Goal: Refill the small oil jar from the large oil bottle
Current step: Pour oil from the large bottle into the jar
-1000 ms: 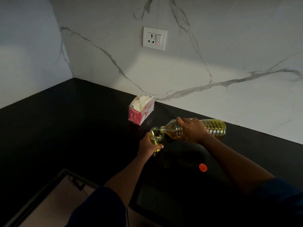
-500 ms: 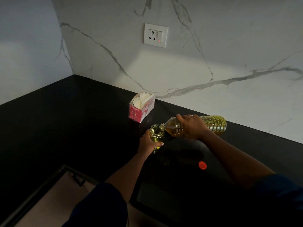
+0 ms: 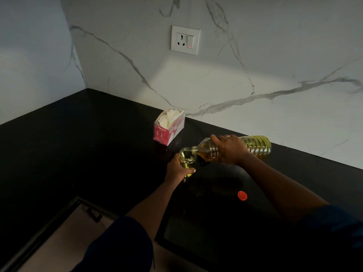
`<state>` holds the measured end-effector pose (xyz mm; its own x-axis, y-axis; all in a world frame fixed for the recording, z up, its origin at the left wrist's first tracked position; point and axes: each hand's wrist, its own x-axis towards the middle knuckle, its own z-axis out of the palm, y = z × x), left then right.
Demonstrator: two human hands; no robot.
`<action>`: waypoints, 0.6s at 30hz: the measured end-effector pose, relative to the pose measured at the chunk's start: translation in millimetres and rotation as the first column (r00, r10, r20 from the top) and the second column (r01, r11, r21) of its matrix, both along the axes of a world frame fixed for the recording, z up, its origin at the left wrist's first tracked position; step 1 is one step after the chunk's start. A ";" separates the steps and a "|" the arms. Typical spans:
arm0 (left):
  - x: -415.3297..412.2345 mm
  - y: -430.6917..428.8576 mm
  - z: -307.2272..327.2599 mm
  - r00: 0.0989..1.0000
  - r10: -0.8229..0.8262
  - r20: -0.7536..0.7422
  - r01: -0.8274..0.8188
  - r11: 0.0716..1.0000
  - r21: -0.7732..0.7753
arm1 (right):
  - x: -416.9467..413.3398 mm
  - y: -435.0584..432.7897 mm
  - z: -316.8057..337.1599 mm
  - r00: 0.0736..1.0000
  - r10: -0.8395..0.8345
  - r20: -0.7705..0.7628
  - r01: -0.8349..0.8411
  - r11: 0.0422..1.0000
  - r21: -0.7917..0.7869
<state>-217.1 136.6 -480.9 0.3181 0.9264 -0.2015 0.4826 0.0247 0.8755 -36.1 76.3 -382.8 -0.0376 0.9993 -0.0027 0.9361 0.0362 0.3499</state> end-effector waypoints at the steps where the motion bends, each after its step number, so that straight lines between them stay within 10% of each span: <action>1: 0.0 0.0 -0.2 1.000 -0.003 0.001 0.003 1.000 0.001 | -0.1 -0.2 0.3 1.000 -0.002 0.000 0.002 1.000 -0.002; 18: 2.0 1.9 1.1 1.000 0.003 0.009 -0.003 1.000 0.006 | 1.6 4.5 2.1 0.999 0.007 0.034 -0.008 1.000 0.003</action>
